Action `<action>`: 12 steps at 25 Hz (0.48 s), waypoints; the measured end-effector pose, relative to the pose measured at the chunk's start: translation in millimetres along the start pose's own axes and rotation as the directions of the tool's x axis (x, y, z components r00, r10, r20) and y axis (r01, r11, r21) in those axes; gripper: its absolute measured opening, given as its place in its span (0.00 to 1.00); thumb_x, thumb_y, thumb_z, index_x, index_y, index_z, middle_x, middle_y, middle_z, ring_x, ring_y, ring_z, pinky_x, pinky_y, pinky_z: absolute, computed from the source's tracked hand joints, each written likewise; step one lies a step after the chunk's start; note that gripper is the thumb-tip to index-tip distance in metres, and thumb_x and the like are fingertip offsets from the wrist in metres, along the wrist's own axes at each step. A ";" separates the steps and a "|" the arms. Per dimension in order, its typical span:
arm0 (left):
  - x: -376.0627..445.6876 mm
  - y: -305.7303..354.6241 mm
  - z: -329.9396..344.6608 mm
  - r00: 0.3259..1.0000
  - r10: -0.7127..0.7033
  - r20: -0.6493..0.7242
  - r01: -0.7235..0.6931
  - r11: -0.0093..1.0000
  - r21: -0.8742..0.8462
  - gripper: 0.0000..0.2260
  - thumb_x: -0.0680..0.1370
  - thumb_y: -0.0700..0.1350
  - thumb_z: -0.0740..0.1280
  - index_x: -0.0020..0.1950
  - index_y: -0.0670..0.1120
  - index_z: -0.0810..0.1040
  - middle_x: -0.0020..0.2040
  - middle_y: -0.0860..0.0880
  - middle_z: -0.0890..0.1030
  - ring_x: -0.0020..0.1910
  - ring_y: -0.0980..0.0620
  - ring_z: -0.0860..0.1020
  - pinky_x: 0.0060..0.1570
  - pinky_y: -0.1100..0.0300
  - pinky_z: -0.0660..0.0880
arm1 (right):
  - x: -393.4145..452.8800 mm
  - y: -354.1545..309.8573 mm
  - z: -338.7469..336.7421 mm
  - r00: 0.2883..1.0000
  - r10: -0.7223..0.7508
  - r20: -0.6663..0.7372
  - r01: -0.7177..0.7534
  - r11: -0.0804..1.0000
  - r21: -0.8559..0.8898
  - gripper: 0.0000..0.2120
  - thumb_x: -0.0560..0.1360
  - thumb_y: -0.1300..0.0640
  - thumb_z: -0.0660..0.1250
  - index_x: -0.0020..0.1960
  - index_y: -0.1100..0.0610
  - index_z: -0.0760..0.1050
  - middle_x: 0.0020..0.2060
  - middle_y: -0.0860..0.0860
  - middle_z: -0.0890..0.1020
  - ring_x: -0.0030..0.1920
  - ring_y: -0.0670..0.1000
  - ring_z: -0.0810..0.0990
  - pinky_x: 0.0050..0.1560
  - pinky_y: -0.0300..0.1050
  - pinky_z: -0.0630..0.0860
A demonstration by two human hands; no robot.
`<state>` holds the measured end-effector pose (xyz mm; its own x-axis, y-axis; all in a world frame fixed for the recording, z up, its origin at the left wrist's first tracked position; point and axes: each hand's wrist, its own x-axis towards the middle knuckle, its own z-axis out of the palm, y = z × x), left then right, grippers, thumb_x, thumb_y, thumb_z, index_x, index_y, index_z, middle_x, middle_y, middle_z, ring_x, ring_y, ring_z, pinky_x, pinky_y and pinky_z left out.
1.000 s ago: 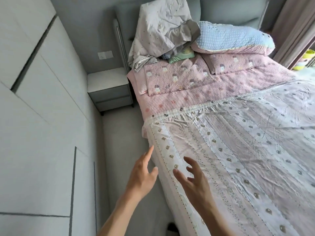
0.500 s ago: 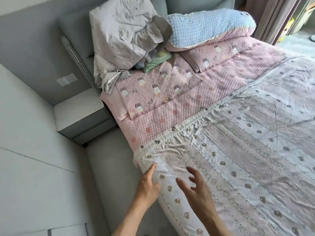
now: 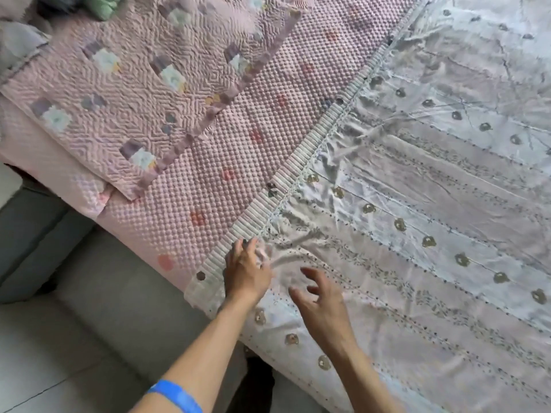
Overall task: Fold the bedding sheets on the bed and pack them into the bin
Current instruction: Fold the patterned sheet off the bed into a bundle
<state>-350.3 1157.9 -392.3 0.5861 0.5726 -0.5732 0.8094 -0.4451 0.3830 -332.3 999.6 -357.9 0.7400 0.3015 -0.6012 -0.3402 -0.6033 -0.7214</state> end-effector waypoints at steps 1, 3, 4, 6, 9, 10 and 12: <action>13.1 -11.7 7.0 1.000 -0.005 -0.027 0.006 0.999 0.036 0.28 0.77 0.47 0.64 0.77 0.52 0.60 0.76 0.49 0.61 0.73 0.45 0.62 0.70 0.45 0.66 | 13.0 5.7 10.7 1.000 0.012 -0.006 -0.012 1.000 -0.003 0.21 0.77 0.49 0.69 0.68 0.47 0.71 0.63 0.40 0.74 0.61 0.45 0.75 0.60 0.48 0.76; 31.2 -33.7 18.6 0.997 0.038 -0.061 -0.033 0.997 0.074 0.27 0.77 0.49 0.65 0.75 0.53 0.62 0.72 0.50 0.68 0.68 0.47 0.68 0.66 0.46 0.69 | 36.8 19.4 30.8 0.999 0.040 -0.021 -0.040 0.999 0.001 0.19 0.77 0.50 0.69 0.67 0.48 0.72 0.61 0.41 0.75 0.59 0.45 0.76 0.60 0.48 0.77; 36.5 -42.1 20.2 0.996 0.066 -0.065 -0.062 0.996 0.066 0.23 0.77 0.50 0.66 0.71 0.53 0.65 0.66 0.50 0.74 0.61 0.48 0.74 0.61 0.48 0.73 | 45.2 23.3 36.6 0.998 0.042 -0.037 -0.042 0.999 0.000 0.18 0.77 0.51 0.69 0.66 0.49 0.73 0.59 0.42 0.77 0.57 0.45 0.77 0.59 0.49 0.78; 46.2 -55.6 20.8 0.995 0.091 -0.040 -0.091 0.996 0.002 0.13 0.77 0.53 0.66 0.59 0.52 0.70 0.49 0.52 0.79 0.43 0.52 0.77 0.43 0.56 0.75 | 59.5 27.4 46.6 0.996 0.043 -0.080 -0.045 0.999 -0.021 0.16 0.76 0.53 0.70 0.64 0.48 0.74 0.55 0.45 0.79 0.52 0.43 0.78 0.57 0.48 0.79; 35.6 -64.7 18.2 0.976 0.199 -0.086 -0.202 0.979 -0.026 0.09 0.78 0.51 0.68 0.44 0.52 0.68 0.33 0.55 0.72 0.30 0.54 0.71 0.28 0.63 0.63 | 74.4 18.0 51.0 0.993 0.031 -0.111 -0.030 0.999 0.013 0.20 0.77 0.48 0.69 0.67 0.50 0.71 0.52 0.43 0.78 0.50 0.37 0.77 0.56 0.45 0.79; 22.8 -64.9 18.9 0.953 0.270 -0.134 -0.273 0.962 -0.004 0.09 0.78 0.49 0.68 0.43 0.52 0.69 0.32 0.56 0.72 0.30 0.56 0.71 0.29 0.65 0.62 | 76.2 12.1 51.3 0.993 0.019 -0.117 -0.016 1.000 0.027 0.23 0.77 0.44 0.68 0.68 0.49 0.69 0.52 0.42 0.77 0.50 0.37 0.77 0.56 0.46 0.79; -12.4 -61.0 26.2 0.892 0.412 -0.189 -0.414 0.910 0.030 0.06 0.78 0.48 0.68 0.44 0.49 0.74 0.35 0.56 0.76 0.32 0.59 0.73 0.33 0.67 0.65 | 78.8 0.3 47.7 0.984 -0.002 -0.177 0.006 1.000 0.027 0.30 0.74 0.35 0.66 0.69 0.51 0.66 0.51 0.43 0.78 0.51 0.43 0.79 0.54 0.49 0.79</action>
<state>-407.8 1159.9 -427.6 0.8624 0.4575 -0.2166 0.4930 -0.6625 0.5640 -301.8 1058.4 -421.9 0.8315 0.1673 -0.5297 -0.3507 -0.5815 -0.7341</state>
